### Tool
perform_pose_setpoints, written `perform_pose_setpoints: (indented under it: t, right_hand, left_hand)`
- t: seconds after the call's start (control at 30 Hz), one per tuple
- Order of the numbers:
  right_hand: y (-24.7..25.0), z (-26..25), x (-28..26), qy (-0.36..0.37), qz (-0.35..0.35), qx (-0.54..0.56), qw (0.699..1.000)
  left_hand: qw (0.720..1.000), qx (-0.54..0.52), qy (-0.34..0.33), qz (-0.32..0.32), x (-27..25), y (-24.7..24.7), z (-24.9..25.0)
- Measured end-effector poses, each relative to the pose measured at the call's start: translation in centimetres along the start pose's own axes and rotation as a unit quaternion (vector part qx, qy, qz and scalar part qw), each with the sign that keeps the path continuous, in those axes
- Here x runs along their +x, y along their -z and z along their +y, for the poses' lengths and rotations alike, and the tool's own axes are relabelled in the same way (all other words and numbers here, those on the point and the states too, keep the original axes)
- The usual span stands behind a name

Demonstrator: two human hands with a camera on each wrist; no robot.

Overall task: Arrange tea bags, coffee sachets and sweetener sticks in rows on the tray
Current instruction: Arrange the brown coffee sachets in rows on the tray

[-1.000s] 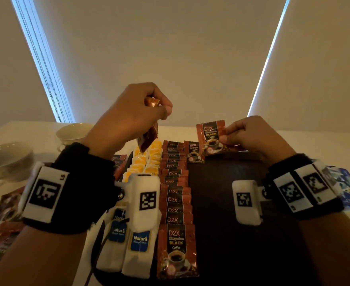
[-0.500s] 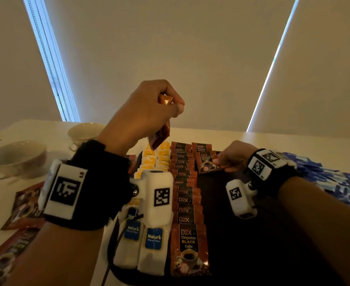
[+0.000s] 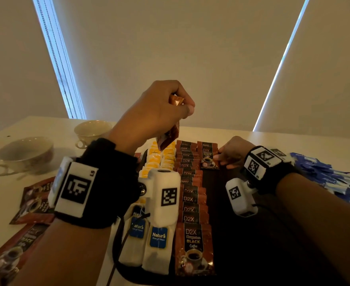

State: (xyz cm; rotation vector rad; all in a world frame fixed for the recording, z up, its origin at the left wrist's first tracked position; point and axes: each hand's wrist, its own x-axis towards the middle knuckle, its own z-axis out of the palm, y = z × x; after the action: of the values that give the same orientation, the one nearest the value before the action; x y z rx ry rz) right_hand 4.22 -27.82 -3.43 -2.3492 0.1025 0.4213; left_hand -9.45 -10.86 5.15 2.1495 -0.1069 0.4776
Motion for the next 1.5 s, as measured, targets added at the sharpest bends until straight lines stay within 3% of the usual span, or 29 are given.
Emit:
perform_pose_setpoints:
  t: [0.07,0.17,0.27,0.37,0.4,0.47,0.53,0.63,0.8,0.87,1.17,1.27,1.4,1.5]
  right_hand:
    - [0.3,0.1,-0.4,0.032,0.031,0.009,0.999]
    - [0.7,-0.8,-3.0,0.153,0.063,0.087,0.982]
    - [0.9,-2.4,-8.1,0.291,-0.033,0.114,0.949]
    - [0.5,-3.0,-12.2,0.370,-0.149,0.098,0.912]
    - [0.1,-3.1,-12.9,0.383,-0.155,0.091,0.906]
    - [-0.9,-3.1,-13.3,0.405,-0.103,0.088,0.904]
    - [-1.8,-3.1,-12.8,0.415,-0.035,0.119,0.901]
    - [-1.9,-2.6,-12.1,0.401,-0.017,0.196,0.895]
    - [-0.2,-1.8,-10.6,0.315,-0.080,0.277,0.904]
    - [0.3,-1.5,-10.1,0.294,-0.093,0.283,0.908]
    - [0.4,-1.4,-9.3,0.308,0.009,0.314,0.898]
    - [0.4,-1.5,-9.5,0.349,0.032,0.258,0.900]
    - [0.6,-1.3,-9.1,0.392,0.075,0.159,0.903]
    - [1.1,-1.4,-9.1,0.432,0.095,0.085,0.893]
  left_hand:
    - [1.000,0.001,0.002,0.000,0.0,-0.1,0.0]
    - [1.000,-0.001,0.006,0.005,0.2,-0.4,-0.1]
    - [1.000,0.006,0.004,0.017,0.3,-1.0,-0.1]
    - [0.999,0.007,0.000,0.039,0.4,-1.5,-0.2]
    - [0.999,0.011,0.000,0.045,0.5,-1.6,-0.3]
    - [0.998,0.020,-0.001,0.055,0.5,-2.1,-0.3]
    - [0.998,0.016,0.000,0.063,0.6,-2.4,-0.3]
    - [0.999,-0.007,0.020,0.044,0.5,-2.4,-0.3]
    - [0.983,-0.072,0.102,-0.133,0.3,-0.6,-0.6]
    - [0.976,-0.105,0.105,-0.159,0.3,0.0,-0.9]
    - [0.983,-0.081,0.113,-0.121,0.4,-0.4,-1.2]
    - [0.986,-0.082,0.084,-0.120,0.4,-0.2,-1.3]
    - [0.991,-0.023,-0.013,-0.127,0.2,-0.4,-1.1]
    - [0.994,-0.006,-0.026,-0.109,0.5,-0.9,-1.1]
